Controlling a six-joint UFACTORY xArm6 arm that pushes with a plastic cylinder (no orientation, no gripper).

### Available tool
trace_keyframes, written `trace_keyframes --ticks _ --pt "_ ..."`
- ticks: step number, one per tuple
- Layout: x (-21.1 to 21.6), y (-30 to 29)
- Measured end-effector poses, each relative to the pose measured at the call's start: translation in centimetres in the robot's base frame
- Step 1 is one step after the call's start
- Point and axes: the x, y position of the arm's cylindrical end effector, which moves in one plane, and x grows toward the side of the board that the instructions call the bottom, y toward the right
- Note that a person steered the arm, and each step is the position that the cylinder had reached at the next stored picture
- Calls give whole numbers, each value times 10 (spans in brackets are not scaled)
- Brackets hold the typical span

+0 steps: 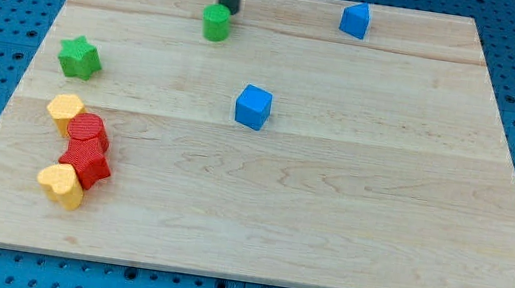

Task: Push the green circle towards top right side of green star

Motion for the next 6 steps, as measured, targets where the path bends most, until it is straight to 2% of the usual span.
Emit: trace_keyframes --ticks 1,4,6 --pt "7 -12" --pt "31 72" --pt "34 -1"
